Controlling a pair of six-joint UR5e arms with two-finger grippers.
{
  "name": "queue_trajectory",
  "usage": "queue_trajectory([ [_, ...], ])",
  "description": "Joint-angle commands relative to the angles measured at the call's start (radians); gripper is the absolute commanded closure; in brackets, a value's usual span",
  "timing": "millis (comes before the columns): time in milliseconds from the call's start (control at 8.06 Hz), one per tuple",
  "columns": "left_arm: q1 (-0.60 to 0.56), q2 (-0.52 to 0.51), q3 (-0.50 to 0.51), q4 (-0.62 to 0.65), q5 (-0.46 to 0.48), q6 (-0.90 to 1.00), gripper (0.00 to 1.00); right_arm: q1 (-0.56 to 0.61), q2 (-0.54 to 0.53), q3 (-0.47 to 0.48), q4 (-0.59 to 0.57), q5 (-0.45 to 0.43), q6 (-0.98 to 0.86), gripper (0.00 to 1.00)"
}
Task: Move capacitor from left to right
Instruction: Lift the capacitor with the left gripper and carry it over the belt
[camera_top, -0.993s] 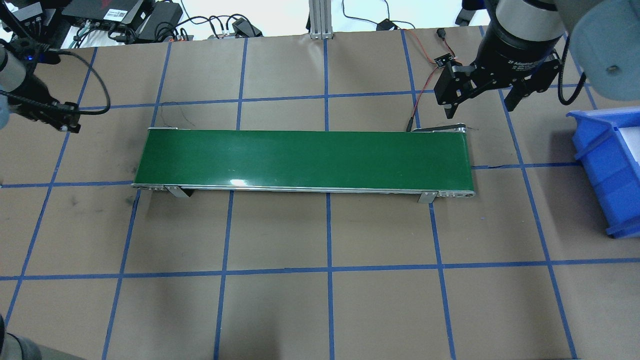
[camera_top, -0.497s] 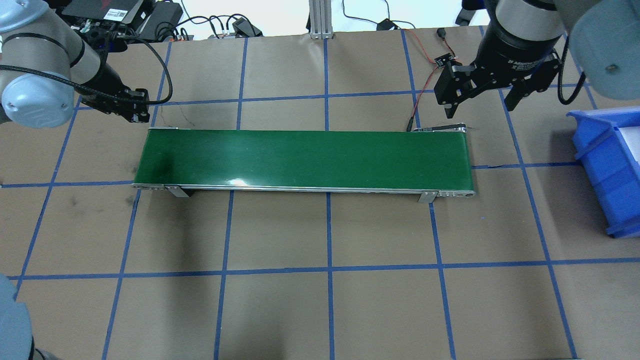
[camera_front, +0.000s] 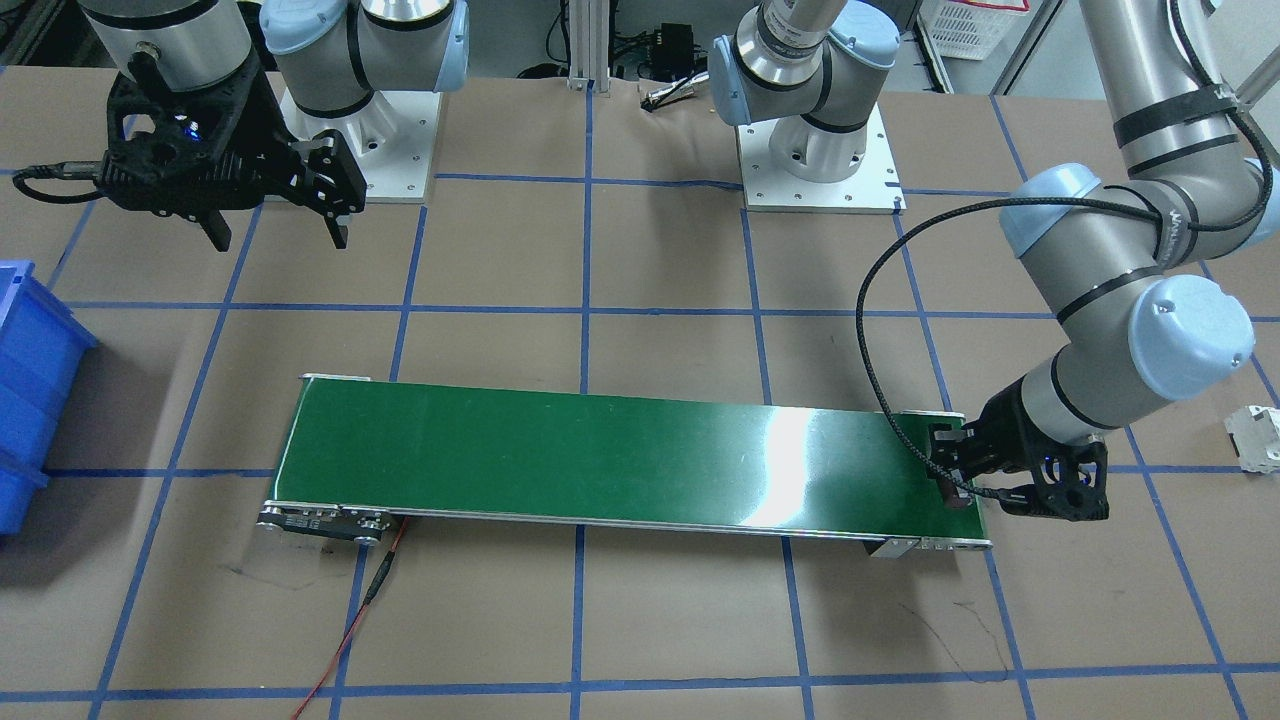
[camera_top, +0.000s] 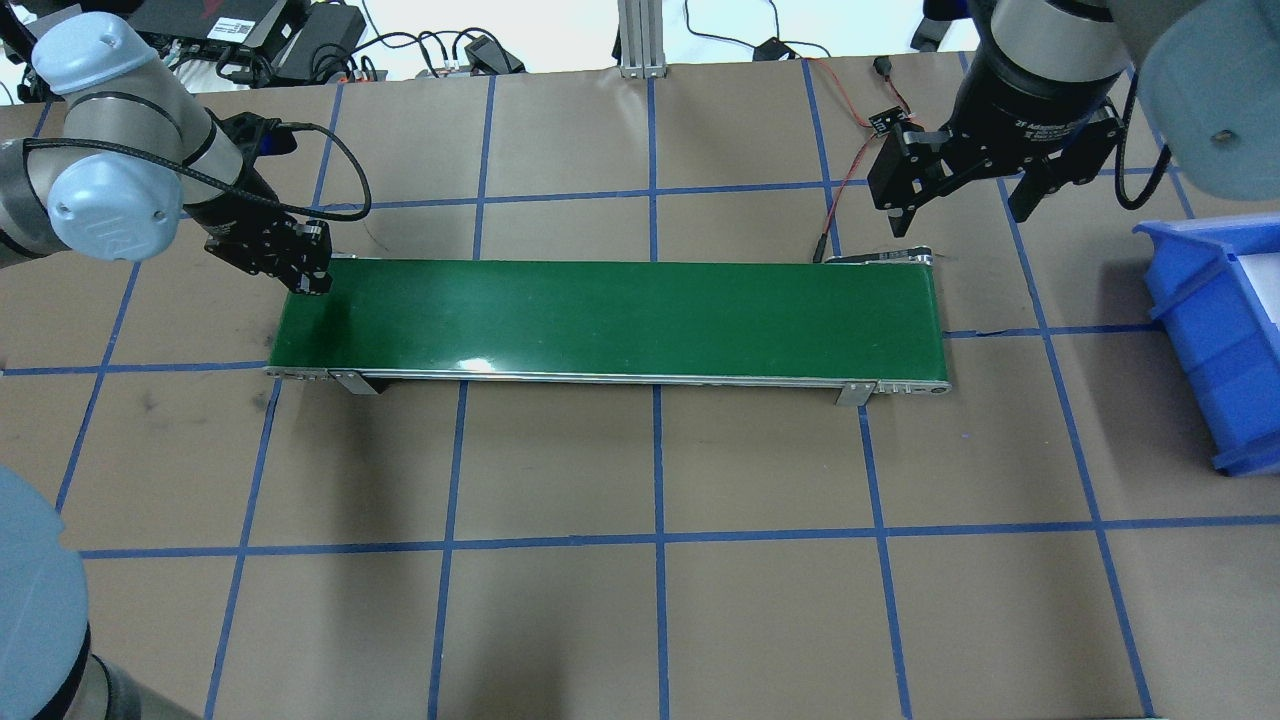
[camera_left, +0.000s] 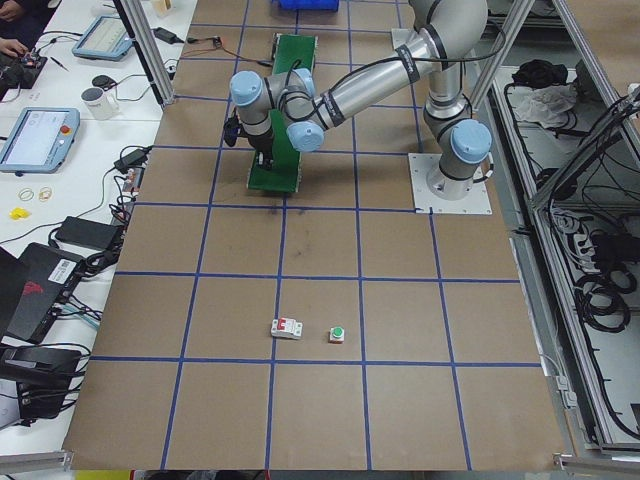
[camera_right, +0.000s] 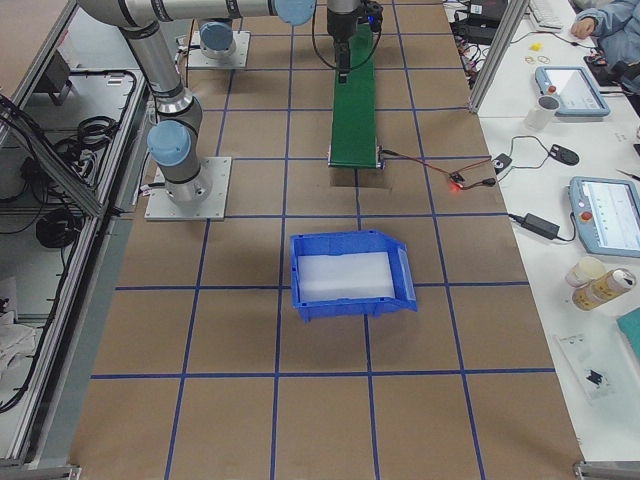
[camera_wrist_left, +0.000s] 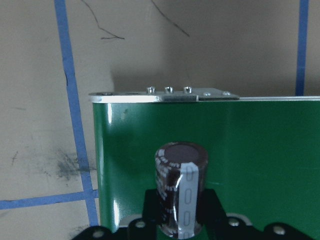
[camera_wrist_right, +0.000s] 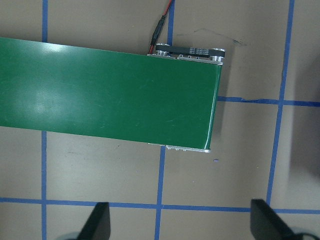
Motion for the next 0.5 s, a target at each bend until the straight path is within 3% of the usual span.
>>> queue_trajectory([
  [0, 0.000, -0.034, 0.003, -0.005, 0.005, -0.005, 1.00, -0.001, 0.000, 0.000, 0.000, 0.002, 0.000, 0.00],
  [124, 0.000, -0.034, -0.002, -0.007, 0.003, -0.013, 0.98, 0.001, 0.000, 0.000, 0.000, 0.000, 0.000, 0.00],
  [248, 0.000, -0.034, -0.002, -0.009, 0.003, -0.016, 0.66, -0.001, 0.000, 0.000, 0.000, 0.000, 0.000, 0.00],
  [372, 0.000, -0.031, -0.002, -0.015, 0.003, -0.034, 0.42, -0.001, 0.000, 0.000, 0.000, 0.000, 0.000, 0.00],
])
